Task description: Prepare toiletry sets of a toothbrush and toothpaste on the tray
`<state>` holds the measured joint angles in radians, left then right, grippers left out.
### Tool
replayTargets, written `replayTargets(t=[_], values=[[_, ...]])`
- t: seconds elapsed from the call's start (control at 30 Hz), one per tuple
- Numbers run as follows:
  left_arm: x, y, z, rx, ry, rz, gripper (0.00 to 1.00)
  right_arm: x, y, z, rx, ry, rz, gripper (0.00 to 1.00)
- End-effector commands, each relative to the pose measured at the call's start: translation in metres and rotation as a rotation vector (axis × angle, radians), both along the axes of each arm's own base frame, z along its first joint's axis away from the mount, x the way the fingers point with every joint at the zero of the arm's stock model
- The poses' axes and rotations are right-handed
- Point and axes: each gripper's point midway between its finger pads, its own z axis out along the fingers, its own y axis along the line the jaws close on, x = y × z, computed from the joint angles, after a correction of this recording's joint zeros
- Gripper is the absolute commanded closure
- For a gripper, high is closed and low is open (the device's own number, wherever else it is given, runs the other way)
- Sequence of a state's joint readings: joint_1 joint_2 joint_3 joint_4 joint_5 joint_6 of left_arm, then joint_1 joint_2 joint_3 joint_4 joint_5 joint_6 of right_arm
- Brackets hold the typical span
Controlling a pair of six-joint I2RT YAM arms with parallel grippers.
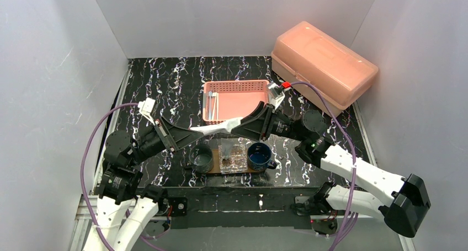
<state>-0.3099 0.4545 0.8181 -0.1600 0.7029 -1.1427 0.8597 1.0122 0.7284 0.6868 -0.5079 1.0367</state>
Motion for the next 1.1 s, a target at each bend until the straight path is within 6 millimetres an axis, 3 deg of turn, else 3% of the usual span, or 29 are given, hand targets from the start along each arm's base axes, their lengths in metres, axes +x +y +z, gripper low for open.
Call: replayTargets(t=[0.0,0.83,0.93,1.07], values=[[-0.004,0.0,0.015,-0.025,-0.082,-0.007,1.0,-0.005,-0.001,0.022,0.074,-0.053,0.01,0.51],[-0.014,-0.001,0.006,0.009,-0.094,-0.056,1.0,-0.001,0.002,0.02,0.078,-0.048,-0.005,0.61],[-0.014,-0.002,0.006,0.01,-0.092,-0.057,1.0,-0.002,0.003,0.02,0.077,-0.049,0.0,0.67],[-0.014,-0.002,0.005,0.014,-0.091,-0.06,1.0,-0.002,0.004,0.018,0.071,-0.052,0.006,0.97]])
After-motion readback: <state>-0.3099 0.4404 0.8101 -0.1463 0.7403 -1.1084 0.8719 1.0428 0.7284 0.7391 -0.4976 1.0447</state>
